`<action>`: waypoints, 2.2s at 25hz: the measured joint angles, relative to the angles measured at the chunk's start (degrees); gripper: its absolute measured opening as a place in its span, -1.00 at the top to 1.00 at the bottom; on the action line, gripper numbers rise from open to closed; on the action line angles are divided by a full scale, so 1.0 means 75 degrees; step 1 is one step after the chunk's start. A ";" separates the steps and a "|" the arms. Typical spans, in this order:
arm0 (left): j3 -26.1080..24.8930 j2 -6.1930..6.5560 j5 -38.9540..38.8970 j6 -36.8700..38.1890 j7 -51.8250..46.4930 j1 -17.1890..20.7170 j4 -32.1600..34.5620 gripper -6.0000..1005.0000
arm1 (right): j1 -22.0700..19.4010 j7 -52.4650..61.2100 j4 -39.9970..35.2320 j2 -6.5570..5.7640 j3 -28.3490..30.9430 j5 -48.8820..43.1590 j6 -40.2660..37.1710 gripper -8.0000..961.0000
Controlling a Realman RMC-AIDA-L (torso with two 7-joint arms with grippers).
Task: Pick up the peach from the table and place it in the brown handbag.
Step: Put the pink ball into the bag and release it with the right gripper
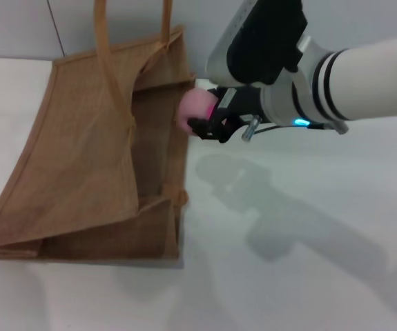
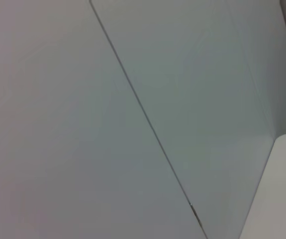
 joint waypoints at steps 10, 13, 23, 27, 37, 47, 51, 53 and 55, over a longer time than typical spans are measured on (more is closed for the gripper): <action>0.0254 -0.0012 -0.0202 0.0053 -0.0031 -0.0102 0.0021 0.83 | 0.0305 -0.0289 0.0475 0.0005 -0.0385 0.0662 -0.0289 -0.13; 0.0576 -0.0018 -0.0242 0.0076 -0.0101 -0.0104 0.0060 0.83 | 0.0321 -0.0496 0.0664 0.0004 -0.0399 0.0865 -0.0433 -0.13; 0.1171 -0.0028 -0.0576 0.0086 -0.0229 -0.0081 0.0145 0.84 | 0.0568 -0.1085 0.1401 0.0017 -0.0606 0.1664 -0.1026 -0.13; 0.1314 -0.0043 -0.0683 0.0086 -0.0271 -0.0061 0.0187 0.84 | 0.0593 -0.1110 0.1531 0.0022 -0.0854 0.1778 -0.1387 -0.13; 0.1375 -0.0065 -0.0769 0.0087 -0.0275 -0.0094 0.0189 0.84 | 0.0689 -0.1113 0.1750 0.0062 -0.1321 0.1786 -0.2203 -0.13; 0.1571 -0.0060 -0.0978 0.0117 -0.0288 -0.0120 0.0191 0.85 | 0.0843 -0.1123 0.2197 0.0084 -0.1841 0.1784 -0.2946 -0.12; 0.1620 -0.0063 -0.1006 0.0131 -0.0290 -0.0104 0.0233 0.85 | 0.0863 -0.1122 0.2311 0.0086 -0.1861 0.1784 -0.3028 -0.12; 0.1717 -0.0070 -0.1011 0.0140 -0.0301 -0.0086 0.0259 0.86 | 0.0877 -0.1122 0.2372 0.0087 -0.1873 0.1784 -0.3081 -0.12; 0.1829 -0.0077 -0.1031 0.0150 -0.0324 -0.0078 0.0271 0.86 | 0.0893 -0.1123 0.2447 0.0087 -0.1915 0.1785 -0.3165 -0.12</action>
